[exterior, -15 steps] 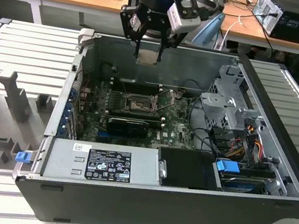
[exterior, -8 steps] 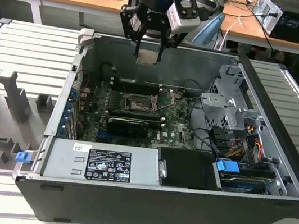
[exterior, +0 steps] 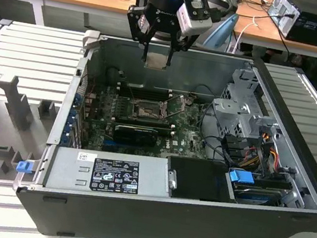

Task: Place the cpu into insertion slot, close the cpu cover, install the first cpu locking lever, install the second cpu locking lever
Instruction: 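Place the cpu into insertion slot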

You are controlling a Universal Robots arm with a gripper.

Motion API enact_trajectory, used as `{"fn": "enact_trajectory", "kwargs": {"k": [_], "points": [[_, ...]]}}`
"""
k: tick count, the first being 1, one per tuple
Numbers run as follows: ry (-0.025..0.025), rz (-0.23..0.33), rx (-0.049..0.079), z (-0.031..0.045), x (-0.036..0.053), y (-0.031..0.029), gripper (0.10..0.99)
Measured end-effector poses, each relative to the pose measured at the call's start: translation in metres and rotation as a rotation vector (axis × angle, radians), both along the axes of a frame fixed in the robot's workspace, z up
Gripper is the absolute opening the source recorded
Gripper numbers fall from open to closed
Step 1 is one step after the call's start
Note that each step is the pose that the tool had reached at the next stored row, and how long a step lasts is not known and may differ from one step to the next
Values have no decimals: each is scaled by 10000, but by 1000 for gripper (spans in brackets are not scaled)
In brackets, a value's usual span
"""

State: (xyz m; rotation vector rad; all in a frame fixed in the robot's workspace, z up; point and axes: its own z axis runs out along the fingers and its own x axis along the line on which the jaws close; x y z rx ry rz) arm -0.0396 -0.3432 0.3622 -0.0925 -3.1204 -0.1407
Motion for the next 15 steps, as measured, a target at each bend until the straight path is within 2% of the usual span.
{"fn": "enact_trajectory", "kwargs": {"k": [15], "points": [[0,-216,-1,0,0,0,529]]}}
